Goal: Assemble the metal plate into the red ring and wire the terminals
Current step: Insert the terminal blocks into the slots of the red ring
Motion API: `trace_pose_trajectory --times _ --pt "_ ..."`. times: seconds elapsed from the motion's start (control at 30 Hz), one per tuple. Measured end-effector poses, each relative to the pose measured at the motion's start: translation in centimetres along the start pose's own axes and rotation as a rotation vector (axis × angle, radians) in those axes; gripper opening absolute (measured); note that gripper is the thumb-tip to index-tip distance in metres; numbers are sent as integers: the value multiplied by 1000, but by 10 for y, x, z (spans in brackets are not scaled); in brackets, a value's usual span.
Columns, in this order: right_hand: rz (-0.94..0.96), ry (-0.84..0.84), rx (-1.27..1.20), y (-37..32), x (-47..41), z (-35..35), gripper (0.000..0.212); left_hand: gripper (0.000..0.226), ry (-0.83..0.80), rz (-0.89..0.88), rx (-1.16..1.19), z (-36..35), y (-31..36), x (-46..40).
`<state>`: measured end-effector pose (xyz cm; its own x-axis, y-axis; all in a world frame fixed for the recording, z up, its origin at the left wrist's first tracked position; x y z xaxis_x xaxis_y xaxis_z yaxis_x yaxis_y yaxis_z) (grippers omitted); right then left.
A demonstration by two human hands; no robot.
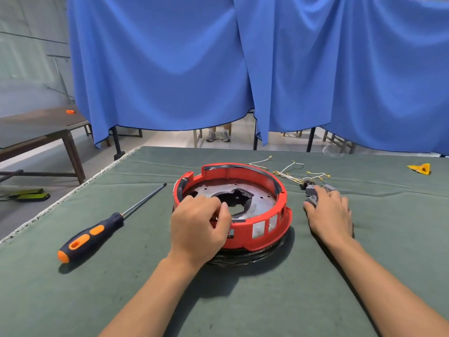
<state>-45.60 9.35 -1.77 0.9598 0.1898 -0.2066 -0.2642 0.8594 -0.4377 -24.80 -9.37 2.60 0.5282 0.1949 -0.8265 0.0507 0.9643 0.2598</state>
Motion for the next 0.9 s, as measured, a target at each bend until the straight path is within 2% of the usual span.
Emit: trace_pose_trajectory --times 0.17,0.27,0.37,0.43,0.5,0.63,0.77,0.9 --pt "87 45 -264 1 12 7 24 30 22 -42 -89 -5 11 -1" --pt "87 85 -550 3 30 15 13 23 -17 -92 -68 -9 23 0" --pt "6 -165 -1120 -2 55 15 10 24 -73 -97 -39 -12 30 3" --pt "-8 -394 -1331 -8 71 16 15 27 -89 -94 -72 -13 30 4" --pt "13 -563 -1420 -11 82 19 25 31 -106 -106 -145 -14 31 7" --pt "-1 -719 -1565 -14 90 18 32 35 -122 -90 -203 -15 32 10" --pt "2 -788 -1575 -19 90 12 36 34 -144 -33 -181 -14 33 9" --pt "15 -754 -1520 -25 87 8 38 35 -180 17 -148 -14 34 9"
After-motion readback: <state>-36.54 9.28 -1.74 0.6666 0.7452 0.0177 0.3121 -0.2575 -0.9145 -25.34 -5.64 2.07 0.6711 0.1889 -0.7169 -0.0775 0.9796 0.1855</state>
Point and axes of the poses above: each hand's wrist, its own x-axis away from the middle knuckle, its own z-axis out of the back of the hand, y = z × x, the point moved 5 cm from there along -x, towards the middle knuckle, and after that the axes turned 7 degrees about -y, right-handed, at the moved point
